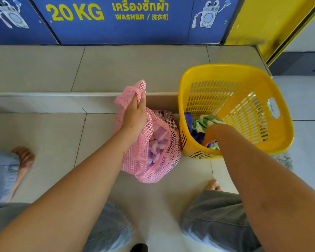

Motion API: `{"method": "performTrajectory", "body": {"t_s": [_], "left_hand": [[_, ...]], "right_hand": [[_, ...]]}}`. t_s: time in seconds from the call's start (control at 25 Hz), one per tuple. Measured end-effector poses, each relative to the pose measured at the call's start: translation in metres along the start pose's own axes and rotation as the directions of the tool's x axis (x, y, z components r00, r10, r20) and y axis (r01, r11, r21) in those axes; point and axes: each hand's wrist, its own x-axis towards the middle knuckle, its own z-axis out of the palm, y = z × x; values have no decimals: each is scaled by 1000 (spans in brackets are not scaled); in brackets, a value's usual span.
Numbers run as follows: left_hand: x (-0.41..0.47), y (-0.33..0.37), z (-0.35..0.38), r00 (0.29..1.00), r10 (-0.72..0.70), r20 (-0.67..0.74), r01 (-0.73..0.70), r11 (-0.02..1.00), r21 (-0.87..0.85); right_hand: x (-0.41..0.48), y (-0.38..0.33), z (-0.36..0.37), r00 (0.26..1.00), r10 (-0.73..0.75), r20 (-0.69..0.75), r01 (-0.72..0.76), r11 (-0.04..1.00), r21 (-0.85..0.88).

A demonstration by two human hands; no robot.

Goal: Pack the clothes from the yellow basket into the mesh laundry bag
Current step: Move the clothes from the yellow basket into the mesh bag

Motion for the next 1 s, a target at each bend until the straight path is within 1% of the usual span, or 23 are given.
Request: {"method": "performTrajectory", "body": {"t_s": [0.08, 0.12, 0.16, 0.24, 0.32, 0.36, 0.4, 0.44, 0.48, 0.52, 0.56, 0.6, 0.64, 0.68, 0.76, 0.8, 0.92, 1.0], "left_hand": [[3, -1, 3, 1000, -6, 26, 6, 1000, 13], [4, -3, 3, 999, -6, 43, 6, 1000, 11], [4, -4, 2, 998, -4, 55, 4, 1000, 3], [1, -6, -2, 998, 6, 61, -5, 1000, -19], [-2, -7, -9, 998, 17, 54, -15, 999, -32], [-4, -6, -13, 999, 20, 43, -18, 999, -40], [-8, -4, -18, 999, 25, 28, -24, 999, -49], [-12, -3, -24, 999, 30, 15, -29, 998, -64], [-17, 0, -31, 999, 35, 1, -35, 996, -79], [-21, 1, -37, 999, 30, -11, -31, 995, -94], [-25, 2, -44, 999, 24, -24, -26, 995, -97], [-31, 3, -50, 999, 17, -33, -20, 995, -100], [-37, 5, -56, 999, 10, -43, -14, 995, -97], [-43, 6, -63, 998, 11, -56, -17, 996, -93], [-55, 10, -75, 998, 23, -64, -27, 997, -75], [-59, 12, -81, 998, 28, -59, -32, 997, -75], [-65, 10, -95, 998, 40, -48, -45, 993, -107], [-63, 9, -101, 999, 7, -34, -13, 982, -186]], "right_hand": [[9, -1, 4, 994, 56, 97, -57, 998, 5], [13, -2, 7, 990, 85, 114, -89, 996, 27], [15, -3, 9, 990, 100, 100, -105, 993, 48], [13, -6, 8, 994, 113, -3, -112, 989, 100], [9, -9, 0, 985, 86, -147, -65, 987, 146], [7, -9, -6, 969, 59, -241, -4, 975, 223], [3, -9, -14, 942, 23, -336, 95, 939, 331], [-5, -11, -21, 911, -10, -413, 214, 866, 452], [-19, -14, -29, 889, -23, -458, 327, 732, 598], [-35, -18, -38, 894, -16, -448, 391, 518, 761], [-51, -23, -45, 909, -13, -416, 403, 276, 872], [-68, -26, -51, 920, -13, -392, 391, 75, 917], [-86, -29, -58, 917, -6, -400, 399, -47, 916], [-104, -32, -64, 898, 18, -440, 440, -106, 892], [-140, -38, -79, 839, 56, -541, 543, -132, 829], [-160, -42, -88, 813, 47, -580, 580, -145, 801], [-218, -60, -110, 719, -63, -692, 665, -222, 713], [-248, -78, -122, 645, -160, -747, 690, -296, 660]]}}
